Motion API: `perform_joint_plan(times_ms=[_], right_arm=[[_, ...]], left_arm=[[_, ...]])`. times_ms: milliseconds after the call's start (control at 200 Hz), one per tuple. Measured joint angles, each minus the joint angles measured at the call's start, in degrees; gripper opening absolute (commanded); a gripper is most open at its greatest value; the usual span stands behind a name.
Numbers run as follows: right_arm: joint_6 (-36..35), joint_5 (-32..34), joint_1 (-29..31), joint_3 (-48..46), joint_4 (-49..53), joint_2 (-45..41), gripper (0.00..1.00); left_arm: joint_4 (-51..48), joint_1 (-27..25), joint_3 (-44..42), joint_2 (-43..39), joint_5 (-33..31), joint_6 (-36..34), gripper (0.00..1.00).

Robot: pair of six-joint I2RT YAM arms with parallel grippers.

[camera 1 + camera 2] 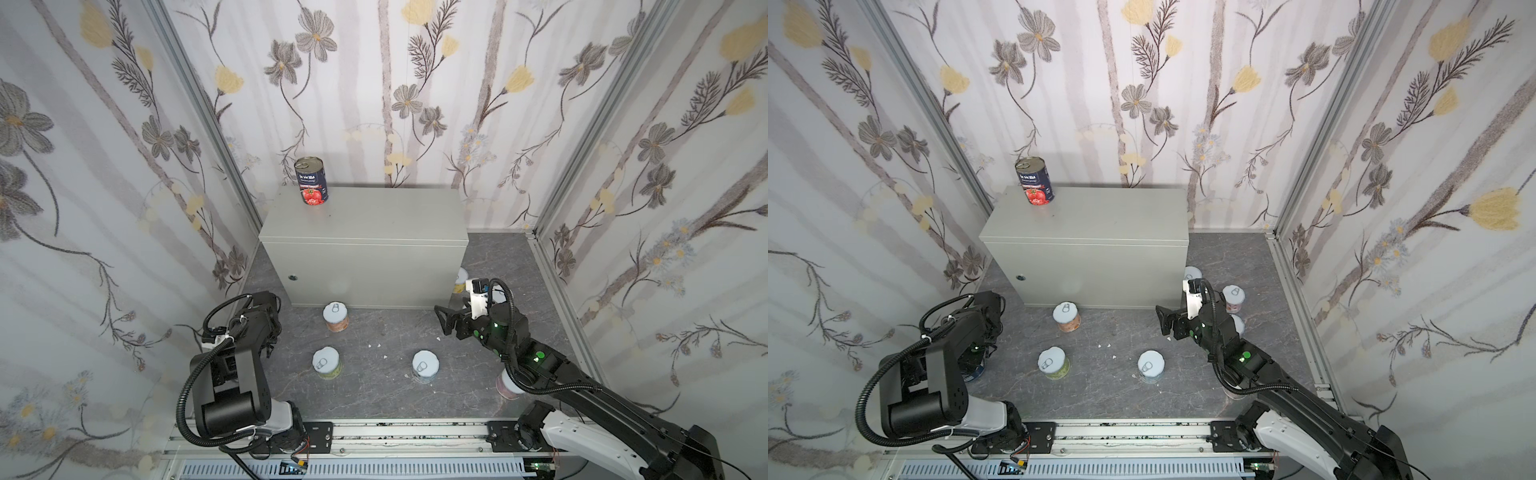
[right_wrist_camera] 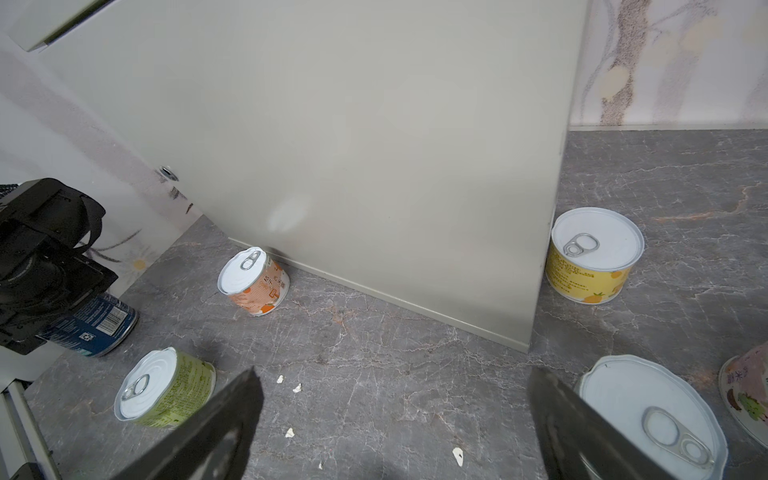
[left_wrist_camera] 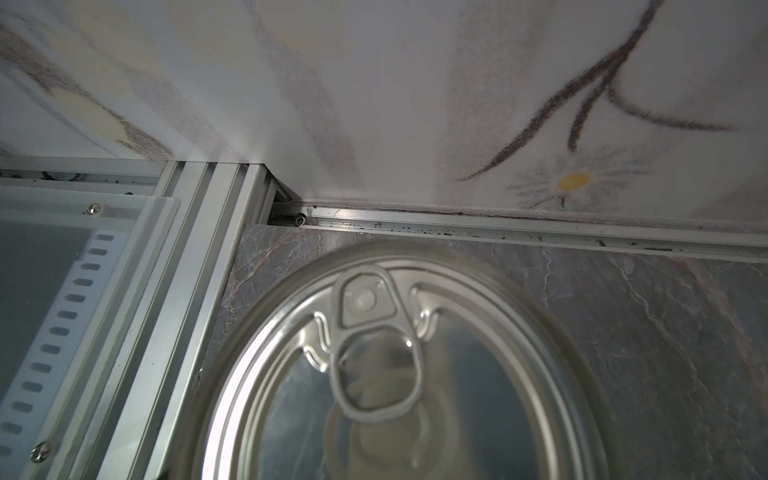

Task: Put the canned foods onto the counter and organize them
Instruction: 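Lift the silver-lidded can with the left gripper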

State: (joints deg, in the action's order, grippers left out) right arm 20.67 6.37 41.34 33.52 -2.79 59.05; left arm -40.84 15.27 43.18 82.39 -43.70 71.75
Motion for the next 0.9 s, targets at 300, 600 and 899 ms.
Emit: perform_joint_plan(times_ms=[300, 600, 899], right_arm=[[-0.17, -0.02, 0.00, -0.87, -0.63, 0.00, 1.00], [-0.17, -0.02, -0.11, -1.55, -1.62, 0.81, 1.00], [-0.15, -0.02, -0.15, -1.95, -2.75, 1.40, 1.00]], left_arm=[[-0.96, 0.85, 0.90, 1.42, -1.51, -1.07, 1.00], [-1.33, 2.40, 2.23, 3.02, -1.77, -1.29, 1.00], [-1.31, 3.76, 2.89, 3.52, -1.90, -1.51, 0.86]])
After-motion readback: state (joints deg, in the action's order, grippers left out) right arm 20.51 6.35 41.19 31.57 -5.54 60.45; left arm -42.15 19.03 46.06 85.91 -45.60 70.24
